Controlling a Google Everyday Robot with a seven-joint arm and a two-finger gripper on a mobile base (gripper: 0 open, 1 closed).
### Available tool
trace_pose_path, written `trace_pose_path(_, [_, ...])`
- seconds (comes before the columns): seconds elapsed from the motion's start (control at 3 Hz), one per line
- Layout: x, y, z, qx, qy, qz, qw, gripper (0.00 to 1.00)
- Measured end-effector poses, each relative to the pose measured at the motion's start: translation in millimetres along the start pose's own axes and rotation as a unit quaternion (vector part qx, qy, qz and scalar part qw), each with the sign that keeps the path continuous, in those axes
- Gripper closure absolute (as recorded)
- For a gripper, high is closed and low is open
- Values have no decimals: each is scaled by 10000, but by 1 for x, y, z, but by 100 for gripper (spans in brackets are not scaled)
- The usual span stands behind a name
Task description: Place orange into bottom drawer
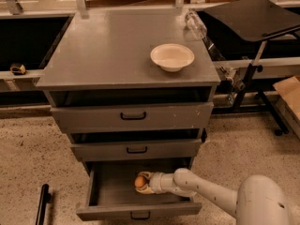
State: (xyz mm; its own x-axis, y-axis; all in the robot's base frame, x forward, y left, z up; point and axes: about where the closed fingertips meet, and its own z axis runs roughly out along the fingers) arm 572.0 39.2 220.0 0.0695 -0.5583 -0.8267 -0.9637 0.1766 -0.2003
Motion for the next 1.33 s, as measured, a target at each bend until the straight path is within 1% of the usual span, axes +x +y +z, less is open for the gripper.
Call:
trace_pose_path(0.33, [22, -9, 10, -115, 145, 208, 9996, 82])
trace_pose_path(0.67, [41, -19, 13, -109, -69, 596, 9981, 59])
trace_pose_path(1.0, [51, -24, 18, -175, -35, 817, 9965, 35])
trace_pose_path(1.33, [52, -25, 18, -173, -30, 832, 9964, 13])
